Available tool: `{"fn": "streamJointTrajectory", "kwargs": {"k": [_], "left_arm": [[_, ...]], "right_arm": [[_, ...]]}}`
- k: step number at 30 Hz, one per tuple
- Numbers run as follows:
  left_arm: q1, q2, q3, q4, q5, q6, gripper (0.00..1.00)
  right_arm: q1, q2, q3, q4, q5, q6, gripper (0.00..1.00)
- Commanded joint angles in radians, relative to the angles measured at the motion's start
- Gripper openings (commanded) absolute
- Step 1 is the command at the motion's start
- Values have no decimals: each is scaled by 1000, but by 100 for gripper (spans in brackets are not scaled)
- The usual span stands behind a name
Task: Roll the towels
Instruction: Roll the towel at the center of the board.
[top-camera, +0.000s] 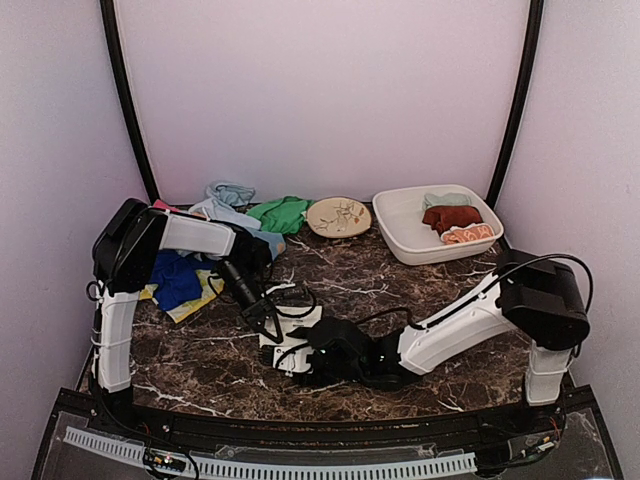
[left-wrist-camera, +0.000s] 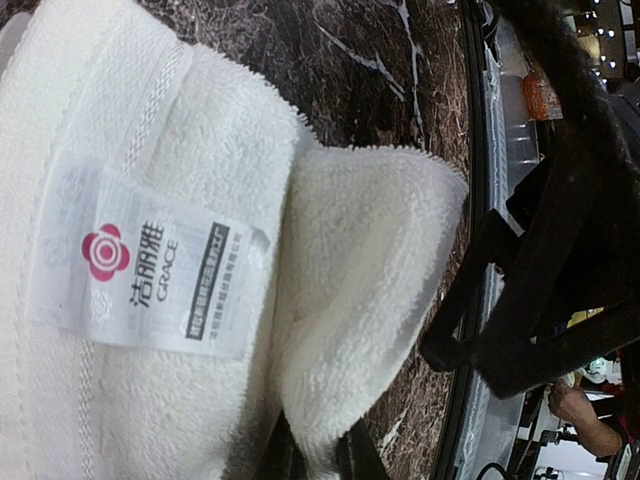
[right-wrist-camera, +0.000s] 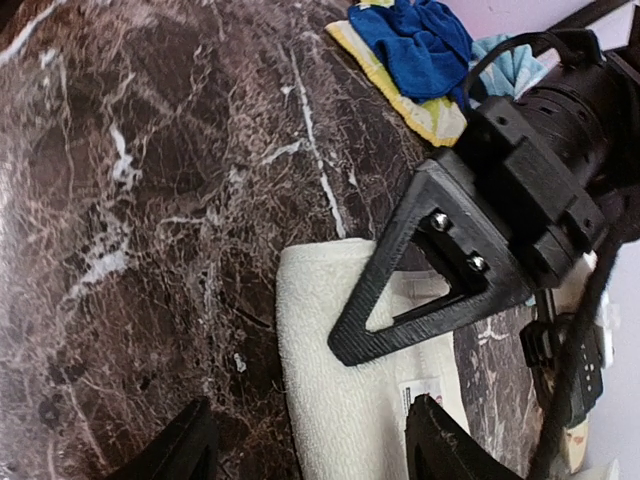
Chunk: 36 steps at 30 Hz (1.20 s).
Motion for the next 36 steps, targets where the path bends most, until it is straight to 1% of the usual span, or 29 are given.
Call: {"fn": "streamJointTrajectory", "kwargs": {"k": [1, 4, 7, 8, 9, 11, 13, 16, 18, 19, 22, 24, 26, 31, 33, 36], "left_arm": [[10, 56, -2, 38, -176, -10, 0], [10, 55, 5, 24, -172, 0, 0], [10, 51, 9, 22, -180, 8, 0], [10, 49, 9, 17, -175, 15, 2], [10, 47, 9, 14, -170, 17, 6], [10, 31, -3, 24, -163, 25, 17], [10, -6, -33, 50, -155, 34, 24], [28, -98, -90, 104, -123, 38, 29], [61, -178, -149, 167, -113, 35, 36], [83, -215, -197, 202, -85, 36, 38], [150, -322, -296, 304, -85, 19, 39], [190, -389, -361, 374, -90, 16, 40], [201, -468, -418, 425, -143, 29, 43], [200, -551, -452, 384, -143, 156, 43], [195, -557, -443, 369, -149, 180, 42], [148, -554, -425, 348, -186, 216, 41]], "right_arm": [[2, 66, 58, 9, 10, -158, 63], [-19, 106, 78, -2, -1, -159, 58], [-48, 143, 96, -43, -19, -123, 47], [-59, 154, 99, -55, -24, -102, 43], [-70, 165, 102, -75, -32, -85, 39], [-96, 180, 106, -111, -50, -41, 34], [-116, 186, 109, -149, -79, 13, 29], [-150, 185, 115, -214, -137, 99, 18], [-161, 174, 107, -238, -188, 148, 13], [-163, 169, 97, -240, -206, 167, 11], [-169, 165, 87, -253, -266, 225, 5], [-174, 171, 97, -273, -298, 263, 2], [-185, 180, 118, -308, -343, 317, 1], [-273, 220, 197, -420, -618, 486, 0], [-315, 257, 269, -470, -741, 554, 0], [-366, 314, 338, -539, -865, 653, 0]]}}
